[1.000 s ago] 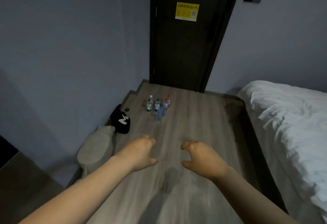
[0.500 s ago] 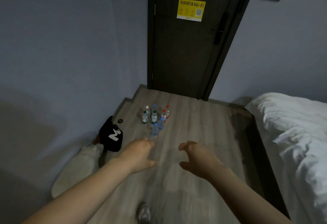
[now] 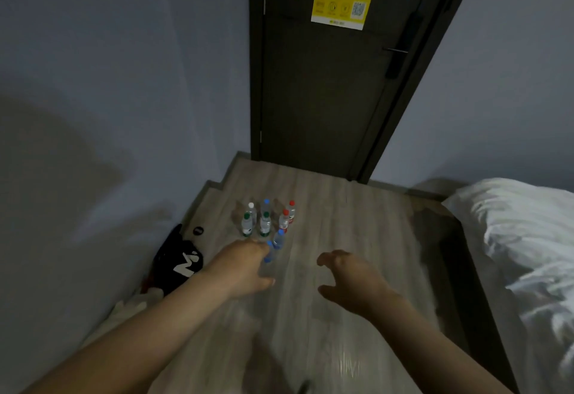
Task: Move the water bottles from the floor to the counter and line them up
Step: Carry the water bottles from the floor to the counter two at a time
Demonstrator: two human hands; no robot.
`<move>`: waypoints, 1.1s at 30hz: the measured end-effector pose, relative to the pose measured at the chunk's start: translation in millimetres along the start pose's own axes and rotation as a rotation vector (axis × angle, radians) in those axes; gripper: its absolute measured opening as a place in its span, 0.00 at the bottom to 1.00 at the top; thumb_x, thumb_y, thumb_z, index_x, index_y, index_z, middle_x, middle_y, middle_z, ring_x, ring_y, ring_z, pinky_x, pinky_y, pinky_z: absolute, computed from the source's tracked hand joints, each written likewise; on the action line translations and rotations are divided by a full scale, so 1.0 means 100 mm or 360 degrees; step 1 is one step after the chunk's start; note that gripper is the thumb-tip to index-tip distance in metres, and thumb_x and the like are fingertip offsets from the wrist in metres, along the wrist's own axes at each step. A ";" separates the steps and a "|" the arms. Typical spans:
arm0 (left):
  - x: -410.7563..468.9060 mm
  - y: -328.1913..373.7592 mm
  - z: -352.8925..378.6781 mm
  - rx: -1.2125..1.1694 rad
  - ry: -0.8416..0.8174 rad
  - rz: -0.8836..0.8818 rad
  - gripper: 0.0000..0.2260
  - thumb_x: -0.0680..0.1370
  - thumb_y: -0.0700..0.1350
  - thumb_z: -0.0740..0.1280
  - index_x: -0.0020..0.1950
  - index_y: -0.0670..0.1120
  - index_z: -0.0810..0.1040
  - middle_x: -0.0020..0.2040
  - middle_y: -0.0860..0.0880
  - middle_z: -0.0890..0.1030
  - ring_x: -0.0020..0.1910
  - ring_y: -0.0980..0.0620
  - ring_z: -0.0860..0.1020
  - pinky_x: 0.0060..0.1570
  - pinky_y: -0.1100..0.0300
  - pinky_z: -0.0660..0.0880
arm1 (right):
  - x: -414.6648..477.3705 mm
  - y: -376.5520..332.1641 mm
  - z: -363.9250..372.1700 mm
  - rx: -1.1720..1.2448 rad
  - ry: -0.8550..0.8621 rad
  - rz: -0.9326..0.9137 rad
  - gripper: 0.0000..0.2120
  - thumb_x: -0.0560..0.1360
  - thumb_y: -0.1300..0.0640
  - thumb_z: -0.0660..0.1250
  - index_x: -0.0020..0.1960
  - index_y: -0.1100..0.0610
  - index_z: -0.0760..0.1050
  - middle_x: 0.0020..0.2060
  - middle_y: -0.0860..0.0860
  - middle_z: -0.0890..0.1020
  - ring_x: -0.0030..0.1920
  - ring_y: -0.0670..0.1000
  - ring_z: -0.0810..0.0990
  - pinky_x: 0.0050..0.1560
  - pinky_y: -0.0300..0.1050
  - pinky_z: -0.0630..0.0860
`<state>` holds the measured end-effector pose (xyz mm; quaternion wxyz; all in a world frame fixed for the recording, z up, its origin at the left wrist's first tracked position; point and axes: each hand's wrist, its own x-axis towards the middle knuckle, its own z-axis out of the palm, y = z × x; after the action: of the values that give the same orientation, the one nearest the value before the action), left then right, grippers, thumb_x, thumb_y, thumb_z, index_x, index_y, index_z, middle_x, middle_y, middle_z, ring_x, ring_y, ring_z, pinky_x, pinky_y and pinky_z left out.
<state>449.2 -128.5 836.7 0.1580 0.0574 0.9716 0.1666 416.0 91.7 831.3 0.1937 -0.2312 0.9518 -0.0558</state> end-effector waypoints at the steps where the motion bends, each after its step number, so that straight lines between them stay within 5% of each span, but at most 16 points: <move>1: 0.13 -0.02 -0.03 -0.0014 -0.0002 -0.0007 0.21 0.75 0.56 0.69 0.63 0.47 0.74 0.62 0.50 0.75 0.59 0.51 0.74 0.57 0.60 0.71 | 0.13 0.06 -0.03 -0.0002 -0.0009 -0.0005 0.24 0.75 0.47 0.68 0.69 0.50 0.68 0.61 0.51 0.76 0.60 0.51 0.76 0.59 0.46 0.75; 9: 1.24 -0.04 -0.20 -0.0105 -0.0016 -0.0166 0.13 0.76 0.48 0.67 0.58 0.45 0.77 0.57 0.47 0.78 0.54 0.50 0.77 0.56 0.55 0.75 | 1.34 0.71 -0.33 -0.0047 -0.0042 -0.0153 0.24 0.75 0.47 0.67 0.69 0.51 0.68 0.61 0.51 0.76 0.59 0.52 0.77 0.58 0.48 0.76; 19: 2.43 -0.16 0.04 -0.0257 -0.0064 -0.0461 0.21 0.75 0.53 0.67 0.66 0.45 0.73 0.63 0.47 0.75 0.61 0.50 0.74 0.59 0.60 0.70 | 2.66 1.50 -0.51 -0.0071 -0.0250 -0.0363 0.24 0.76 0.47 0.67 0.69 0.49 0.67 0.61 0.50 0.76 0.58 0.50 0.76 0.58 0.44 0.73; 33: 3.71 -1.25 1.44 -0.0332 -0.0090 -0.0583 0.23 0.76 0.55 0.66 0.68 0.47 0.69 0.63 0.49 0.72 0.61 0.51 0.73 0.58 0.63 0.69 | 4.24 1.91 0.85 0.0004 -0.0352 -0.0325 0.27 0.77 0.48 0.66 0.73 0.51 0.63 0.65 0.50 0.74 0.62 0.49 0.74 0.63 0.42 0.72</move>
<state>139.3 -141.2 558.1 0.2178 -0.1323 0.9385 0.2331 23.0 64.4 570.2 0.2908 -0.3314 0.8961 -0.0505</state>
